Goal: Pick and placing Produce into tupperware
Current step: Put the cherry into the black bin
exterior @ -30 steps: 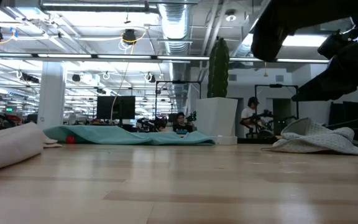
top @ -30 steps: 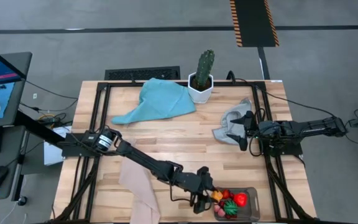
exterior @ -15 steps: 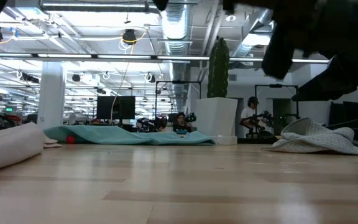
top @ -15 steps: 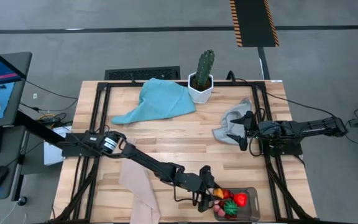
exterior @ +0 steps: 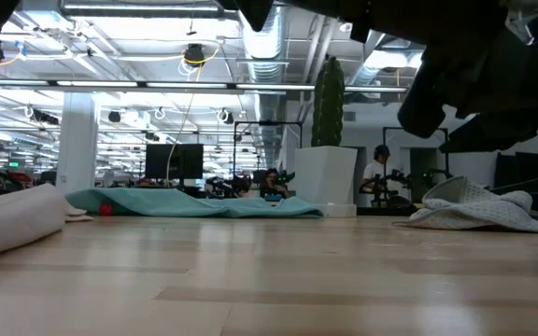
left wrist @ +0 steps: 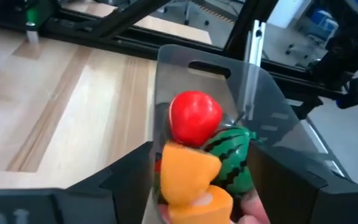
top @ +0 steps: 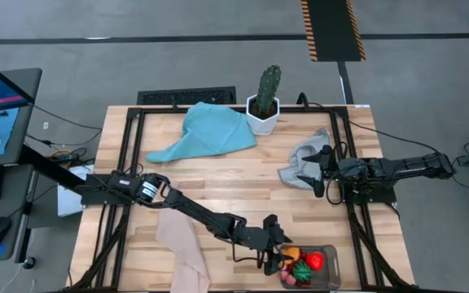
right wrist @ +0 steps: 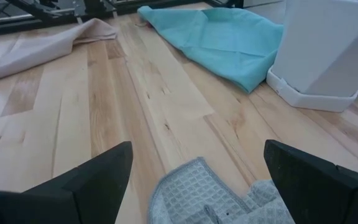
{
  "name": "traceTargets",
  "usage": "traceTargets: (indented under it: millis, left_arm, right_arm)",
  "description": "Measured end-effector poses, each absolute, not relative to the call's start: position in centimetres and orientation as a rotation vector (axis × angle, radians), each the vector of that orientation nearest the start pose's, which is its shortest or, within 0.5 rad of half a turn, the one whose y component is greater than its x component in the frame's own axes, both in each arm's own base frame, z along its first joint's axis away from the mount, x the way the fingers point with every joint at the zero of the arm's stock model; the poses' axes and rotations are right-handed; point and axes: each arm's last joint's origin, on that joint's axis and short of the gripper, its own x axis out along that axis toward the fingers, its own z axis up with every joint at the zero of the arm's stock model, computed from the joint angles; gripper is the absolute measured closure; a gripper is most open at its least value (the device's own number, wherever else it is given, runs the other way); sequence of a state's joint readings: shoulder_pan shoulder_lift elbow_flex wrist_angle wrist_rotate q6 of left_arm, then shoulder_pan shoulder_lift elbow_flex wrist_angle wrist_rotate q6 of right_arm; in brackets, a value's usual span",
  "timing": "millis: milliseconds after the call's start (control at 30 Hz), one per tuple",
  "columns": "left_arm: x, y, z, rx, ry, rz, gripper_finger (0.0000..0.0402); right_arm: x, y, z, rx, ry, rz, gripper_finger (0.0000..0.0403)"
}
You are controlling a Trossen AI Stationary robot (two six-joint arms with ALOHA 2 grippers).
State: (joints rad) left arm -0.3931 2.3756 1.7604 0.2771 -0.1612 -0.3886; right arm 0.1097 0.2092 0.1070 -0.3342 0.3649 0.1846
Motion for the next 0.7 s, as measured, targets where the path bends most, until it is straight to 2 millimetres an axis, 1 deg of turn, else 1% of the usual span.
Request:
traceTargets:
  millis: [100,167,233,333,400,433,467,533,567,700]
  left_arm:
    - [49.8,-19.8,16.1,-0.298,0.374,-0.153,0.0146]
    - [49.9,-19.3,16.3,-0.297,0.378,-0.133,0.0144]
    - [50.1,-18.5,16.5,-0.322,0.378,-0.086,0.0148]
    - [50.1,-17.3,16.7,-0.433,0.414,0.01,0.0161]
    - [50.3,-16.2,17.1,-0.476,0.428,0.038,0.0174]
    - [50.3,-15.5,17.5,-0.474,0.452,0.022,0.0182]
    - [50.2,-14.8,18.2,-0.436,0.475,-0.012,0.0191]
    - [49.9,-13.4,19.8,-0.306,0.512,-0.099,0.0212]
    - [49.7,-12.9,20.6,-0.275,0.523,-0.123,0.0222]
    - [48.8,-11.2,23.1,-0.237,0.542,-0.077,0.0269]
  right_arm:
    - [9.8,0.0,15.3,0.078,0.4,-0.29,0.0017]
    - [9.8,0.0,15.3,0.078,0.401,-0.289,0.0017]
    - [9.8,0.0,15.3,0.078,0.401,-0.289,0.0017]
    - [9.8,0.0,15.3,0.078,0.4,-0.289,0.0017]
    - [9.8,0.0,15.3,0.078,0.401,-0.29,0.0017]
    - [9.8,0.0,15.3,0.078,0.401,-0.29,0.0017]
    - [9.8,0.0,15.3,0.078,0.401,-0.289,0.0017]
    - [9.8,0.0,15.3,0.078,0.401,-0.289,0.0017]
    - [9.8,0.0,15.3,0.078,0.401,-0.289,0.0017]
    - [9.8,0.0,15.3,0.078,0.401,-0.289,0.0017]
